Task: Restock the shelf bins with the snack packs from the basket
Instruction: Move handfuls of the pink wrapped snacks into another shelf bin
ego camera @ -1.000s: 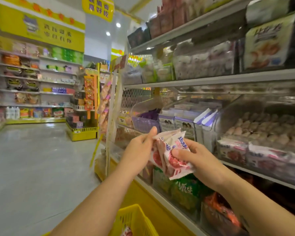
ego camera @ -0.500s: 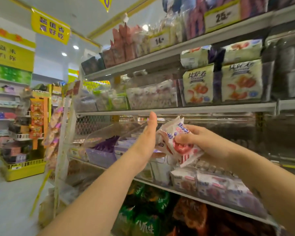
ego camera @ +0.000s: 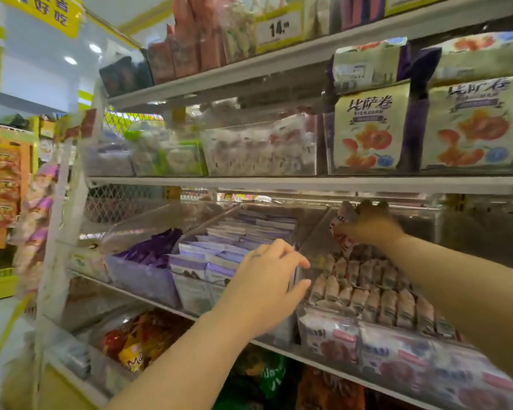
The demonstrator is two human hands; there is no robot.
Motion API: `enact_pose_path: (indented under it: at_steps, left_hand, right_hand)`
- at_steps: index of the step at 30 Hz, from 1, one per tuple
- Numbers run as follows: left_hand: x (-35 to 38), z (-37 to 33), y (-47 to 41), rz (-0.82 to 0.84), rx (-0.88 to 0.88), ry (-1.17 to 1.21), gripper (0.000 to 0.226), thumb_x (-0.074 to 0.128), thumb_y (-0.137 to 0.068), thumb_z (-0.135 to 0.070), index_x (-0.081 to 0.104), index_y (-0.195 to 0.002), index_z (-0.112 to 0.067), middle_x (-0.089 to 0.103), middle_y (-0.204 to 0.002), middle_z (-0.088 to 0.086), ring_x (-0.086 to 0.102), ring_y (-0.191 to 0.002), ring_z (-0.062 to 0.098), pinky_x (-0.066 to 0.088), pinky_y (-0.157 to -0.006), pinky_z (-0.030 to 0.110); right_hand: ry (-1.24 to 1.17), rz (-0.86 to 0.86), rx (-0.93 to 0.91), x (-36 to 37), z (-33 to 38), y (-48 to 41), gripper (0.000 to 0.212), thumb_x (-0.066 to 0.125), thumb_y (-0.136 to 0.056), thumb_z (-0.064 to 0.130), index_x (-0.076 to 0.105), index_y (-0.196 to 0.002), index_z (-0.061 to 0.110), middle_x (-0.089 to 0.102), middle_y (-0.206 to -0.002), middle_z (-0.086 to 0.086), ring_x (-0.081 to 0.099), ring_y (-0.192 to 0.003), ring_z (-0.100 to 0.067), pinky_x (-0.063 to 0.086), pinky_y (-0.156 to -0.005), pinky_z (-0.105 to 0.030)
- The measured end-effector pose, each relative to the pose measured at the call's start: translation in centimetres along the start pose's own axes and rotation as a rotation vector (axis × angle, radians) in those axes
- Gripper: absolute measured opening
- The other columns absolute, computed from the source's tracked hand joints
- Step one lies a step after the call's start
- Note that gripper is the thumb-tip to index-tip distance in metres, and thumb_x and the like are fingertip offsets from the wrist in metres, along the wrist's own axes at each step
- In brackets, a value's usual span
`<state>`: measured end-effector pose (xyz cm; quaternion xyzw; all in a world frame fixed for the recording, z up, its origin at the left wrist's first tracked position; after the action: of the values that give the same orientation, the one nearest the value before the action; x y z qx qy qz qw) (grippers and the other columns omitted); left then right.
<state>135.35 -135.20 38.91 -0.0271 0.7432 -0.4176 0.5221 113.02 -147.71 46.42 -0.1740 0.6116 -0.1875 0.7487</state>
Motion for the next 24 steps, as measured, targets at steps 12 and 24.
enact_pose_path:
  at_steps: [12,24]
  left_hand:
    - [1.1,1.9,-0.3,-0.055,0.15,0.048,0.029,0.046,-0.098,-0.038,0.05,-0.126,-0.034,0.042,-0.118,-0.014,0.045,-0.105,0.004,0.032,-0.088,0.021]
    - [1.1,1.9,0.4,-0.083,0.168,0.032,0.032,0.045,-0.098,-0.038,0.048,-0.13,-0.035,0.041,-0.123,-0.015,0.045,-0.106,0.003,0.034,-0.093,0.024]
  right_hand:
    - [-0.042,-0.23,-0.161,2.3,0.9,1.2,0.021,0.058,-0.088,0.052,0.05,-0.098,0.035,0.062,-0.114,-0.003,0.06,-0.104,-0.028,0.05,-0.087,-0.041]
    - [0.392,-0.134,-0.179,3.2,0.1,-0.8,0.062,0.056,-0.088,0.05,0.033,-0.143,0.037,0.039,-0.136,-0.012,0.034,-0.125,-0.038,0.045,-0.091,-0.046]
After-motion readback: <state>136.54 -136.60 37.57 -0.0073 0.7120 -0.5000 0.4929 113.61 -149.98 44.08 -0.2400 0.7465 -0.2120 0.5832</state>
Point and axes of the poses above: each hand's wrist, its own y-axis away from the middle knuckle, its own x-axis out of the palm, z = x × y, the point moved 3 cm from there along -y, towards the middle knuckle
